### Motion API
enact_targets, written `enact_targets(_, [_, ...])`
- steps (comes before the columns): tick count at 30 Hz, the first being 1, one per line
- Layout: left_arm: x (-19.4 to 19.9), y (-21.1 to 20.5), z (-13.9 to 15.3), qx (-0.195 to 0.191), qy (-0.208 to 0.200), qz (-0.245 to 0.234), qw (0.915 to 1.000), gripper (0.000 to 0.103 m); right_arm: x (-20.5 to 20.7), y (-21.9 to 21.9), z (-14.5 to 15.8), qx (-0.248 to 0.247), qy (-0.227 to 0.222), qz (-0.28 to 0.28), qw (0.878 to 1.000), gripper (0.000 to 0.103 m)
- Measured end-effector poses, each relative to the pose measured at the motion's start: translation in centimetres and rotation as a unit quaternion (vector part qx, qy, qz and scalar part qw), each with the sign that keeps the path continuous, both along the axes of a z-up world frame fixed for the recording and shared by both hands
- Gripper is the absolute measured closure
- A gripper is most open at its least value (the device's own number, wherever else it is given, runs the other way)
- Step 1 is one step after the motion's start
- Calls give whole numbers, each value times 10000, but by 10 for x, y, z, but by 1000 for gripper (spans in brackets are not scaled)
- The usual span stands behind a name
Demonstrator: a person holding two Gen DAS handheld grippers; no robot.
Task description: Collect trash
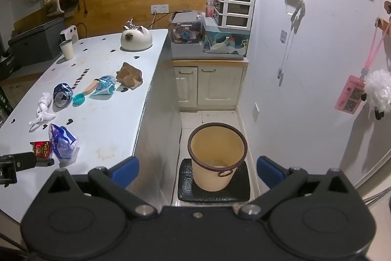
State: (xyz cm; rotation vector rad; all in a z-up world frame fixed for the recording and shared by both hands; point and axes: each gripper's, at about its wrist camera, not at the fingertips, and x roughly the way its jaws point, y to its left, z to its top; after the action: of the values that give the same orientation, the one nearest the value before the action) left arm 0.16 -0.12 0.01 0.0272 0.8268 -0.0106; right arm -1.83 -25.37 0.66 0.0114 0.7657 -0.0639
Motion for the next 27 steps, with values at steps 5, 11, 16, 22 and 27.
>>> enact_targets(5, [1,0,-2,-5,1,-6,10000,0,0,-1,0,2,0,2,10000,0])
enact_targets(11, [0,-1,-2,-8,0,-2,10000,0,1,0,0,2,0,-4,10000,0])
enact_targets(16, [1,-2,-2,-12,-2,-5,10000,0,1,1,0,6,-1,-2,10000,0])
enact_targets(22, [1,-3,-1,-14,-7,-1,10000,0,1,1,-1,4,-1,-3,10000,0])
enact_targets(27, [1,-3,0,-14,-14,-1,10000,0,1,2,-1,4,-6,-5,10000,0])
